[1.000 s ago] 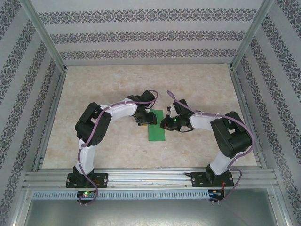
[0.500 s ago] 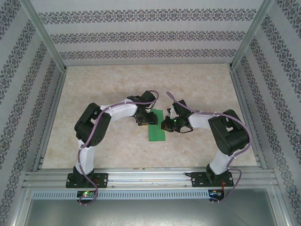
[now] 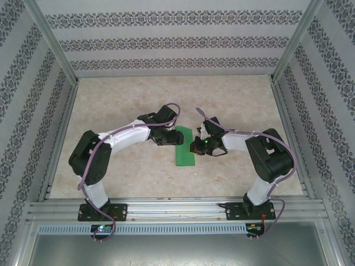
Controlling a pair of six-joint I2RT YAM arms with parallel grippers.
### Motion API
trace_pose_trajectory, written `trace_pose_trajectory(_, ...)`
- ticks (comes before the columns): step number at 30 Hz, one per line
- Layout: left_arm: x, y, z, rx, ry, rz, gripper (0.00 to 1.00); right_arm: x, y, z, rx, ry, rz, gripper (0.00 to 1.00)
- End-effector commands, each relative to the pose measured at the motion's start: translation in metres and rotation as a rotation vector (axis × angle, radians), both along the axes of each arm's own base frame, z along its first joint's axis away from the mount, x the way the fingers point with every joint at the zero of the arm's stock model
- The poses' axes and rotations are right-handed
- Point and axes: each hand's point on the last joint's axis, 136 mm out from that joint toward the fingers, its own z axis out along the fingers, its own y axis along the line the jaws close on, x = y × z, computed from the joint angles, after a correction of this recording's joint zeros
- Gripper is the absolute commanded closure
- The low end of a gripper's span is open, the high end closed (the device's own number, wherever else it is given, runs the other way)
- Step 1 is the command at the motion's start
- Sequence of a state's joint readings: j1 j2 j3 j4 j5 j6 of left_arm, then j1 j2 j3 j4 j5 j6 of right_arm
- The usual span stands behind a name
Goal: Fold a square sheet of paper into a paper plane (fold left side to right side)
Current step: Hold the square sheet of paper at the center of the table, then first fold the square sheet of paper in half at the center of the table.
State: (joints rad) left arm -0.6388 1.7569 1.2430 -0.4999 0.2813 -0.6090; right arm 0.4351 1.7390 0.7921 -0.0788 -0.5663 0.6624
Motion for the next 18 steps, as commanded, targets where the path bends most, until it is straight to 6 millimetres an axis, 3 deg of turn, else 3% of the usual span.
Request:
trace_pose_trajectory(1, 0.003, -0.003, 0.014, -0.069, -0.057, -0.019, 0.46, -0.022, -0.020, -0.034, -0.139, 0.102, -0.009, 1.00)
trace_pose_trajectory(5, -0.005, -0.034, 0.020, -0.249, -0.016, -0.091, 0.71, -0.022, -0.021, -0.035, -0.144, 0.104, -0.011, 1.00)
trace_pose_trajectory(9, -0.006, -0.055, 0.008, -0.356, 0.040, -0.122, 0.85, -0.022, -0.022, -0.036, -0.154, 0.108, -0.009, 1.00)
trace_pose_trajectory(18, -0.003, -0.050, -0.036, -0.300, 0.096, -0.093, 0.87, -0.023, -0.025, -0.038, -0.180, 0.114, 0.003, 1.00)
